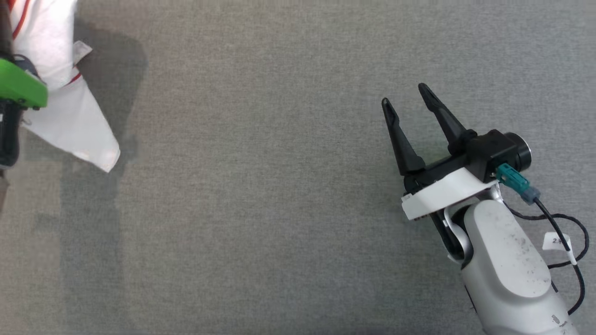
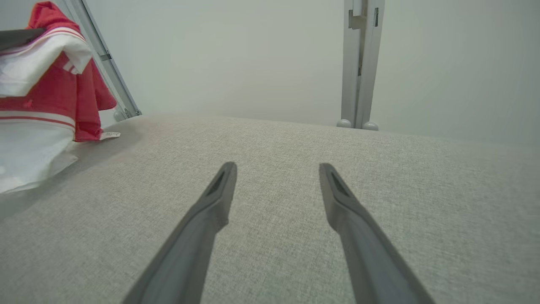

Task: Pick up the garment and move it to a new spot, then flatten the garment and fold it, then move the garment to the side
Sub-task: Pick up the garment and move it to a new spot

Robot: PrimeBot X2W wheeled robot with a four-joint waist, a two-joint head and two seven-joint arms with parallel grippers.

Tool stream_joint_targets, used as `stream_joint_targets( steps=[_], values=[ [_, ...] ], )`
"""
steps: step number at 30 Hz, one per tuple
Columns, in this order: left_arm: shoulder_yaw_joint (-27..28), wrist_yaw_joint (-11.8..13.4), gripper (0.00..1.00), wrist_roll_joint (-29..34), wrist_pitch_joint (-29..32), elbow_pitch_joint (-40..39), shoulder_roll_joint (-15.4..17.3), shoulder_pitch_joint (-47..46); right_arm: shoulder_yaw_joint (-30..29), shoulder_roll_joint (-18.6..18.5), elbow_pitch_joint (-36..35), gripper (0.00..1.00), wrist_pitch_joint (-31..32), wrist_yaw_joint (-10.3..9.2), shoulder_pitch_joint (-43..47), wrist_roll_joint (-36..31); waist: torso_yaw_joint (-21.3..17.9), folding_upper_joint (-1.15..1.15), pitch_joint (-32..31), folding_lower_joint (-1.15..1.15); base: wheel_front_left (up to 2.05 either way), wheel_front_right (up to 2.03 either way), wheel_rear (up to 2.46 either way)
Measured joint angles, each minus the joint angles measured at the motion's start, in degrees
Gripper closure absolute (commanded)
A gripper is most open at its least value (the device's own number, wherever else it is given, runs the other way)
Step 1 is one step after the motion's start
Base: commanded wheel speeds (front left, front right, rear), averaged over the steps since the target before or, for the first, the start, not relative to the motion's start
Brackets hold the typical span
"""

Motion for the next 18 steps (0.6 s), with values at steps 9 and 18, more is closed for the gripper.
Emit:
stream_joint_targets(
  steps=[9,18],
  values=[
    [-3.37,0.0,1.0,5.1,-0.05,-10.33,-9.29,3.47,0.4,-0.02,-0.85,0.0,0.0,0.0,4.46,2.68,-8.17,0.0,-4.0,0.0,0.0,0.0,0.0],
    [-10.37,0.0,1.0,4.97,-0.07,-10.81,-19.02,7.19,-0.81,-0.04,-1.2,0.0,0.04,0.0,8.05,3.18,-17.28,0.0,-6.53,0.0,0.0,0.0,0.0]
  ],
)
